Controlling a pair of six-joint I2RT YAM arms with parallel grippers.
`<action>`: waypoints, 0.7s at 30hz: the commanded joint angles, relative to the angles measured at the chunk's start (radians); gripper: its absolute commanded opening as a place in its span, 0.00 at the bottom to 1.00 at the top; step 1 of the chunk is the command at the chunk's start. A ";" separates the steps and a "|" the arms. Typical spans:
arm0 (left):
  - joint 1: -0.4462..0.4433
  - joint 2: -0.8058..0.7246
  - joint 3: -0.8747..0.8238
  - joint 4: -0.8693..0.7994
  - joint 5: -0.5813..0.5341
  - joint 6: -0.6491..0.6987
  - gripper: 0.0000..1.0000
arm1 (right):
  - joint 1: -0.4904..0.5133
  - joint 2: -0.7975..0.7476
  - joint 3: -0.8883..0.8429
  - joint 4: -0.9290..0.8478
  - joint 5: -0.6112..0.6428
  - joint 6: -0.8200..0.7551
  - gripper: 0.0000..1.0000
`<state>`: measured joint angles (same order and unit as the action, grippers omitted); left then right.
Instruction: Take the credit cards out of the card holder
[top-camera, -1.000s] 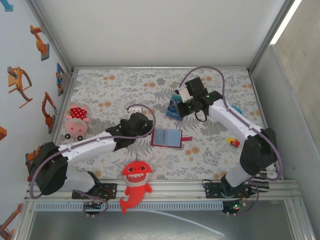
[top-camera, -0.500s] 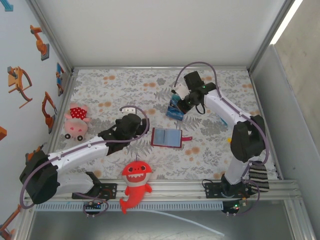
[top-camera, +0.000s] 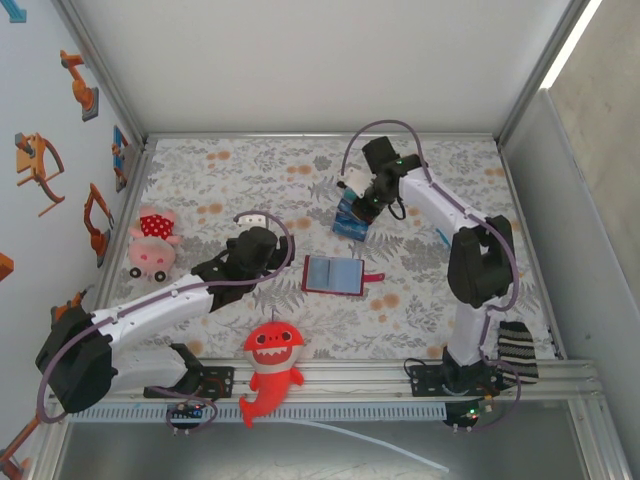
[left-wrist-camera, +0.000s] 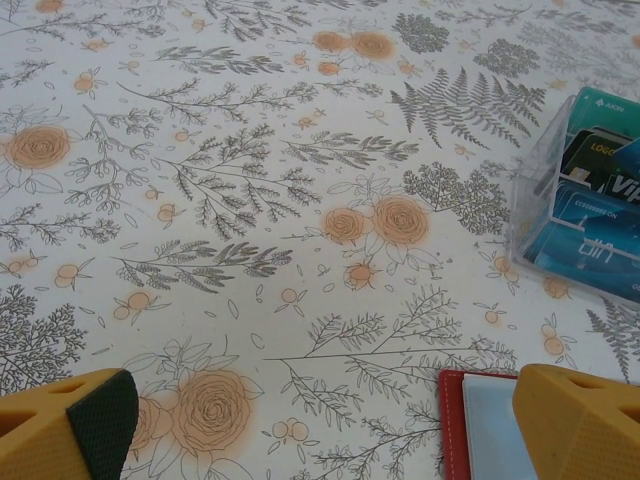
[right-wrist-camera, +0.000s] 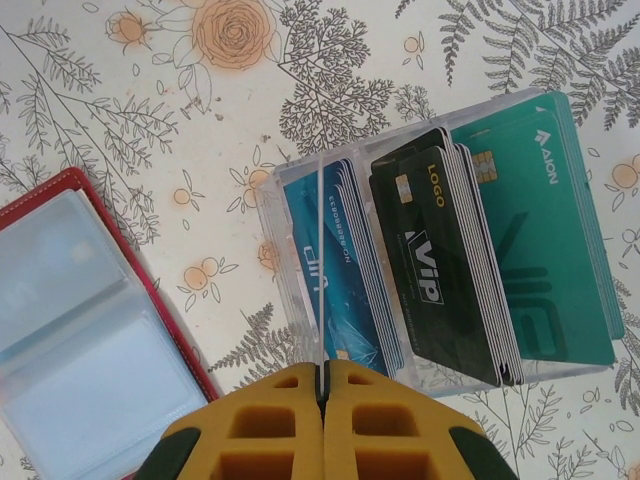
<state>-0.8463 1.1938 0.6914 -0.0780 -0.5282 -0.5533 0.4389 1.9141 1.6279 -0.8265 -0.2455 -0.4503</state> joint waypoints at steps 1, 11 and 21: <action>0.009 -0.016 -0.008 0.007 0.011 0.008 0.97 | -0.006 0.034 0.051 -0.053 0.007 -0.044 0.00; 0.017 0.005 0.001 0.014 0.014 0.012 0.97 | -0.014 0.123 0.128 -0.100 0.027 -0.071 0.00; 0.022 0.015 0.008 0.021 0.018 0.016 0.97 | -0.014 0.161 0.138 -0.131 -0.004 -0.081 0.00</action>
<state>-0.8299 1.2018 0.6914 -0.0731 -0.5194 -0.5522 0.4324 2.0605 1.7477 -0.9260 -0.2295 -0.5171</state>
